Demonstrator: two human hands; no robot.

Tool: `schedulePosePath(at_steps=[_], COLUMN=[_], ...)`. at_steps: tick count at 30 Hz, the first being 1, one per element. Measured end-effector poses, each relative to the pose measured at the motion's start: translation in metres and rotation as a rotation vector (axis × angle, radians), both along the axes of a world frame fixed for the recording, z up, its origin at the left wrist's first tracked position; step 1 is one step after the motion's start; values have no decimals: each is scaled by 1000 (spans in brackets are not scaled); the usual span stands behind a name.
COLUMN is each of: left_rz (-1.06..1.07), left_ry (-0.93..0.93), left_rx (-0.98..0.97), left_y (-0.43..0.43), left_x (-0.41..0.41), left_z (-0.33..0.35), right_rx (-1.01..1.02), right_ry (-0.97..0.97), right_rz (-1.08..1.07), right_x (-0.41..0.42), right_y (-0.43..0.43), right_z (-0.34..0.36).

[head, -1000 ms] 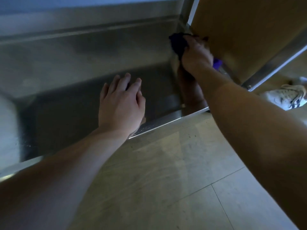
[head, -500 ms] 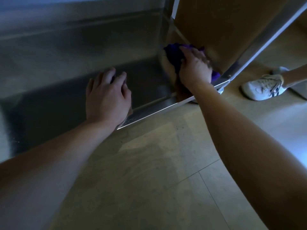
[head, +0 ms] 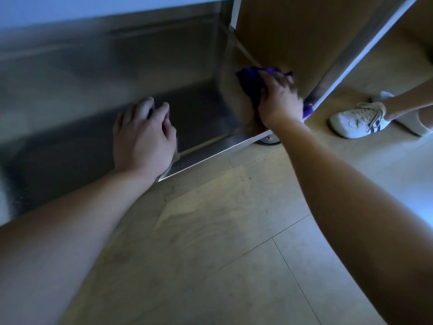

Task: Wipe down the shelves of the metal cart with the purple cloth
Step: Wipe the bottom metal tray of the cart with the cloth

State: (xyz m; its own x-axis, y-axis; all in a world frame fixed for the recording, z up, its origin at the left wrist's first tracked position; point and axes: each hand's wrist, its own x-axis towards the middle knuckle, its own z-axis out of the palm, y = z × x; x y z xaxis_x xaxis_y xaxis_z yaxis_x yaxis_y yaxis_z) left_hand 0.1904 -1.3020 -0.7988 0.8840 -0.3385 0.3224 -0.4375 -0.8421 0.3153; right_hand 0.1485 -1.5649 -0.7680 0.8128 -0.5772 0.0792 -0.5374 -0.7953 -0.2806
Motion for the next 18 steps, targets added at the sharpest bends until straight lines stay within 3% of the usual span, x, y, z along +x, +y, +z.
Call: schedulePosePath(at_steps=[3, 9, 18], left_rz=[2, -7, -44], left_ry=[-3, -4, 95], left_rx=[-7, -8, -20], left_y=[-2, -2, 32], left_x=[1, 1, -12], left_z=[0, 3, 18], right_rx=[30, 10, 3], right_ry=[-4, -53, -5], right_rz=[-107, 240, 270], right_x=[-4, -4, -1], right_y=[0, 94, 104], right_z=[0, -5, -3])
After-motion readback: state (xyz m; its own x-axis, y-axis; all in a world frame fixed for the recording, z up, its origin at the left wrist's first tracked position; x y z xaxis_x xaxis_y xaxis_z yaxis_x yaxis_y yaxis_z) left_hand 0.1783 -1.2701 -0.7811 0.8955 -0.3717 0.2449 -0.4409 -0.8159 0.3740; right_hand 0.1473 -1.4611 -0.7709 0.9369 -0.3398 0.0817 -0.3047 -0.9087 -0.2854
